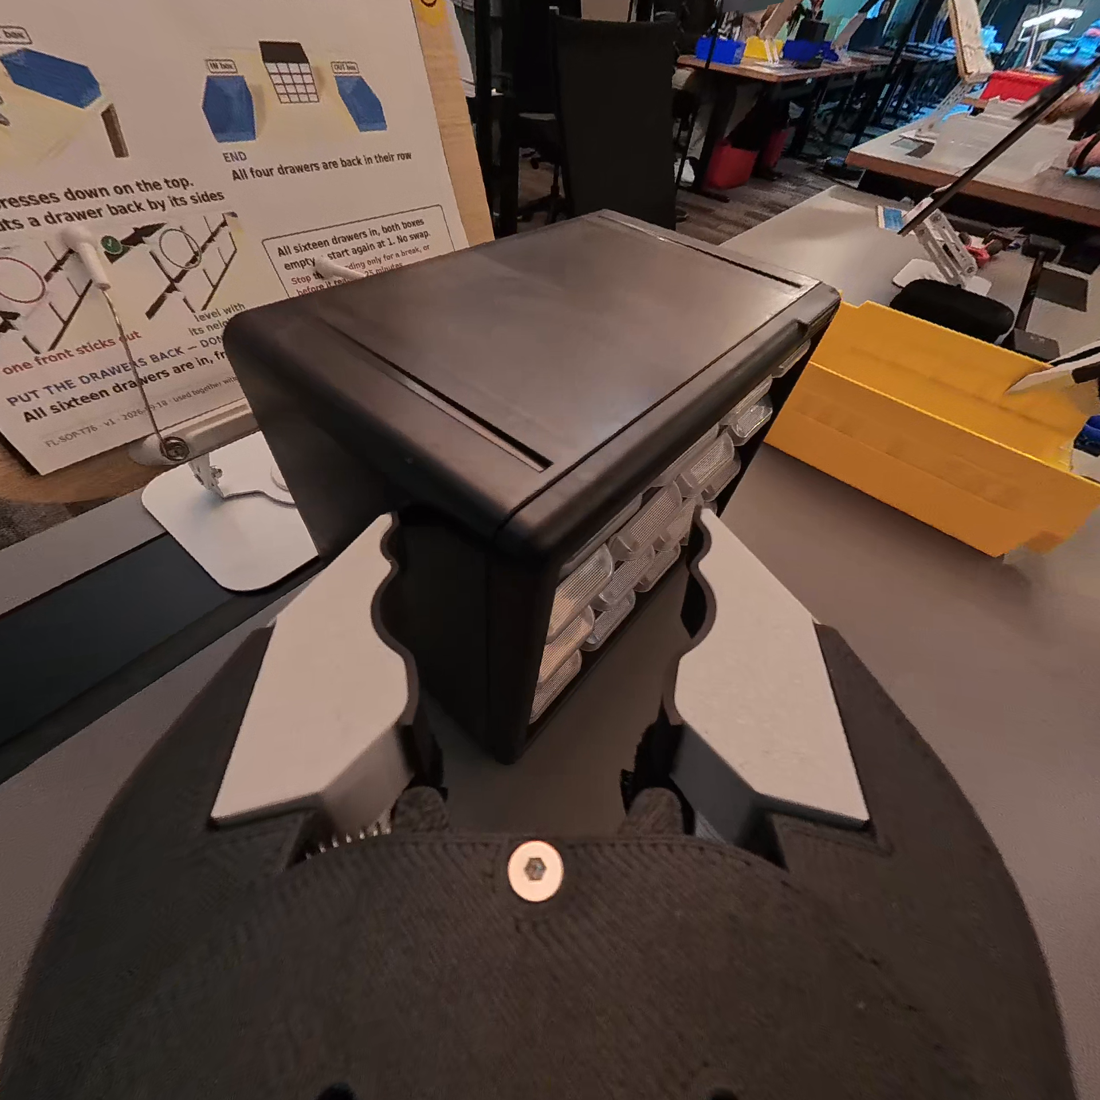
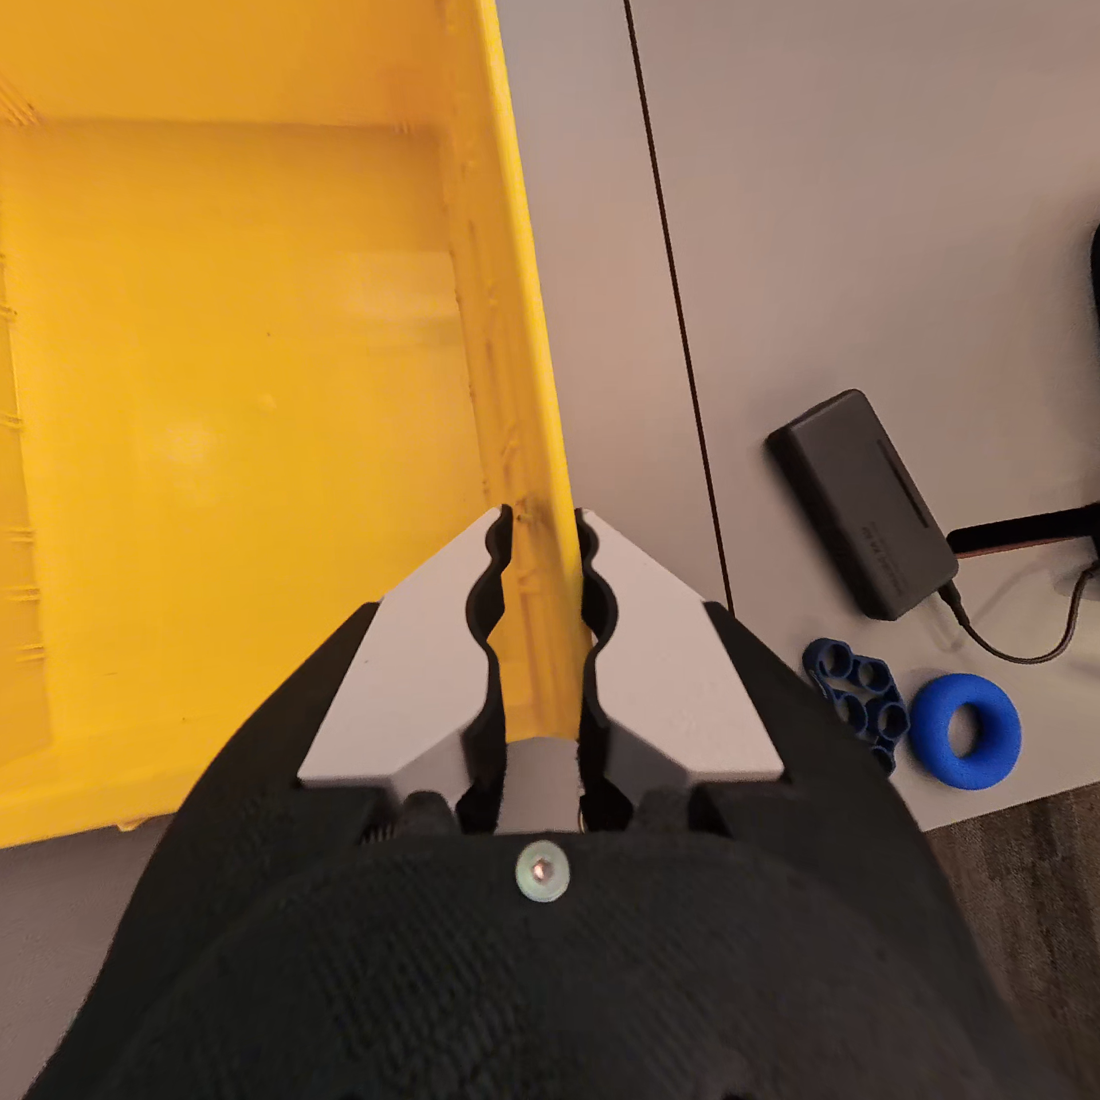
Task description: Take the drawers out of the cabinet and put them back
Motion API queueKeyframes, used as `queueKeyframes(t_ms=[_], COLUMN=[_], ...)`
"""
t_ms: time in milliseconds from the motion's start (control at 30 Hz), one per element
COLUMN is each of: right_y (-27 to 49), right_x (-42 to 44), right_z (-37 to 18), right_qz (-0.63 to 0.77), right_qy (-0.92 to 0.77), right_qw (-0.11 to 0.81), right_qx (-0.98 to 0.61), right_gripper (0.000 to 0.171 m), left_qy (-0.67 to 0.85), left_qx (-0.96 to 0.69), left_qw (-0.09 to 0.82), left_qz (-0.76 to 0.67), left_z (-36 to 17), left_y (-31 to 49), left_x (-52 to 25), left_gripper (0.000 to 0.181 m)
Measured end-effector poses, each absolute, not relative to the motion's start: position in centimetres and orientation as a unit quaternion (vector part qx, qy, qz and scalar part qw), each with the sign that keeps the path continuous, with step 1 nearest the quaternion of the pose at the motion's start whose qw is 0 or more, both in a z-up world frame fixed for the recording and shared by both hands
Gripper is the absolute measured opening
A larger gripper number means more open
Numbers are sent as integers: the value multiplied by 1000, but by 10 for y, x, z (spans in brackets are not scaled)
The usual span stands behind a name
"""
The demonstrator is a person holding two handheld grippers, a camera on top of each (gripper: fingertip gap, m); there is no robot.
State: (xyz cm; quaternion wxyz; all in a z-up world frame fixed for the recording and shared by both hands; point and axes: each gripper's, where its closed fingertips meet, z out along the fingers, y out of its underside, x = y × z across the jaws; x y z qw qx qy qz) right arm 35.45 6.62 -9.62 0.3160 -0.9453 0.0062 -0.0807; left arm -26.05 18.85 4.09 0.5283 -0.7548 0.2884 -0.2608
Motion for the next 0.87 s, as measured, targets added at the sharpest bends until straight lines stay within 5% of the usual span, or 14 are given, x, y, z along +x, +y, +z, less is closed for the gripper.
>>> queueKeyframes(t_ms=[67,200,333,467,567,867], right_y=[64,63,81,104,128,157], right_x=[354,341,195,37,-31,-89], right_z=[-92,-11,69,54,9,-66], right_qz=[-90,-237,-176,-85,-167,-288], right_qy=[15,-3,-150,-310,-418,-526], right_qw=[314,432,624,685,662,609], right_qx=[-945,-870,-747,-654,-600,-518], right_gripper=[36,38,34,32,32,28], left_qy=[286,237,306,372,406,441], left_qx=[-756,-722,-623,-671,-710,-728], left_qw=[529,599,687,639,574,520], left_qz=[-260,-254,-215,-47,-40,-70], left_z=[42,93,163,127,96,78], left_y=[189,181,143,176,194,203], left_x=[-265,-283,-238,-208,-198,-199], left_gripper=[89,60,0,0,0,0])
